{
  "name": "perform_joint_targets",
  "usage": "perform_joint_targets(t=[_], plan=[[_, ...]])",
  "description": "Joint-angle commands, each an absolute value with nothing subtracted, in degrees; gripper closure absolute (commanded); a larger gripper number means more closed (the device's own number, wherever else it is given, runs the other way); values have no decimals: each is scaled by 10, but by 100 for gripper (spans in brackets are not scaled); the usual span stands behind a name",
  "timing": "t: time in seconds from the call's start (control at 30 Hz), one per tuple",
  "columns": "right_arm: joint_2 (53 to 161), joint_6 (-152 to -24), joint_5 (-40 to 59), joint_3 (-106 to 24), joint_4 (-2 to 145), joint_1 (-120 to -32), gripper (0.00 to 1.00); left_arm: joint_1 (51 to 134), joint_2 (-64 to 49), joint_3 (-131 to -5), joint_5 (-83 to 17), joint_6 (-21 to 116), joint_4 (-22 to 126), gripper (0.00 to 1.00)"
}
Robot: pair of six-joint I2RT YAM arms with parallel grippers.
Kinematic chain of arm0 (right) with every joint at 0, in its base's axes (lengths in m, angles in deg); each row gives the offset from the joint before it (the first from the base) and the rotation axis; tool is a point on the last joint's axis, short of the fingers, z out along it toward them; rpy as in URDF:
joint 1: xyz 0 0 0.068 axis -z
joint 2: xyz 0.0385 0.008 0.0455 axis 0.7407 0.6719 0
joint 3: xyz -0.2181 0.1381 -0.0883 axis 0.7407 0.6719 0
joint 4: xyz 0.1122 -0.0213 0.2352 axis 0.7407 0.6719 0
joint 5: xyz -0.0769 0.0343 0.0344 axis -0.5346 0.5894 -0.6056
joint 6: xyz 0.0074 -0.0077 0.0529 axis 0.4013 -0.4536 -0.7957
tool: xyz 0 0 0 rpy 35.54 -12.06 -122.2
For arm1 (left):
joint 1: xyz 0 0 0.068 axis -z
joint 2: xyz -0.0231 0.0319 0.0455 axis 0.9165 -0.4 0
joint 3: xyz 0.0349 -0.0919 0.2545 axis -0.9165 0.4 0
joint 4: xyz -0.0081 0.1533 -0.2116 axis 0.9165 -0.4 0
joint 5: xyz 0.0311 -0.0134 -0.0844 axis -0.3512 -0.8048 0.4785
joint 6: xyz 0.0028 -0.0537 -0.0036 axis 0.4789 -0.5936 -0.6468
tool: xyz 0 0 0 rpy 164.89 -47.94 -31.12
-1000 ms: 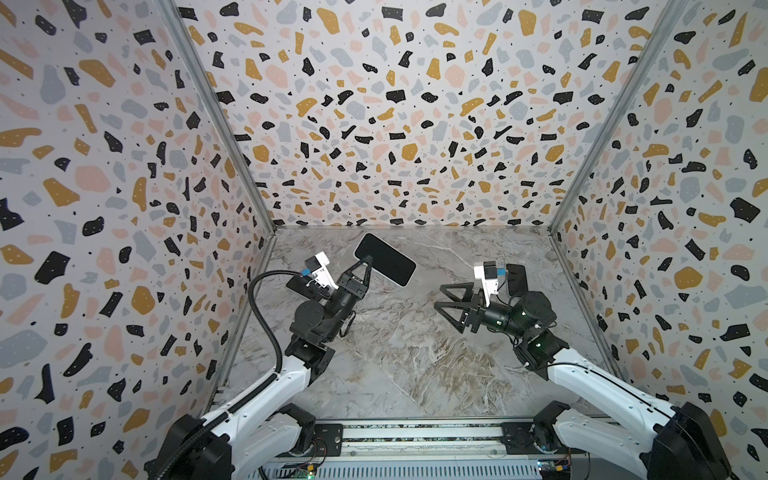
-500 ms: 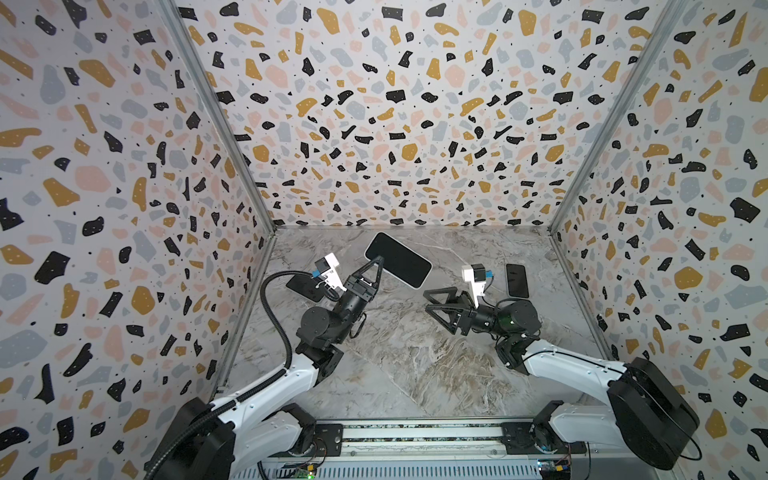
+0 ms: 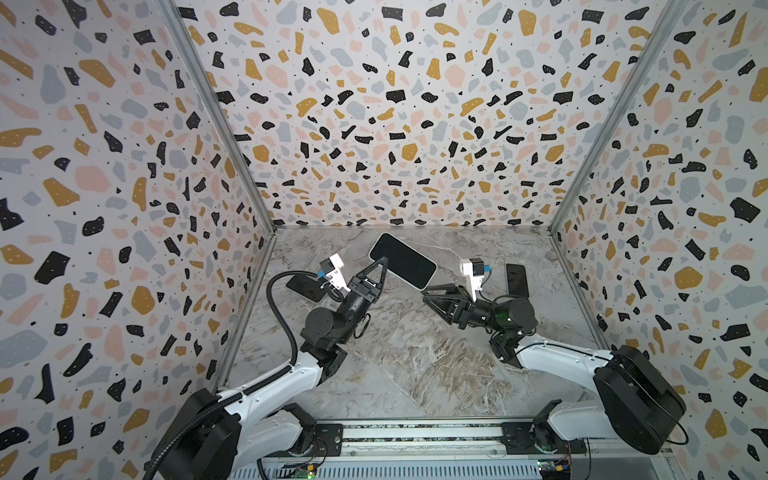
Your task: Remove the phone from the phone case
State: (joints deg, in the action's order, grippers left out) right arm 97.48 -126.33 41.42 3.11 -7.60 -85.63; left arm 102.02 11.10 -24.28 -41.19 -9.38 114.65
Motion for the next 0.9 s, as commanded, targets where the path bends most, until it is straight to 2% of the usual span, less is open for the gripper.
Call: perform_joint_targets(t=[0.0,0.33,0.7,0.87], plan=[[973,-1268,420,7,-103,-859,59,1025,118,-257,-414,-96,1223,100],[981,-1272,419,1,-103,-858,68,1030,115,-254,-415,-95,1231,100],[987,-1275,414,-2,-107,-859,70,1033,111,-252,-417,-91,1233,100],[993,-1284,415,-1,-124,-858,74,1035,110,-253,-415,-87,1232,100]])
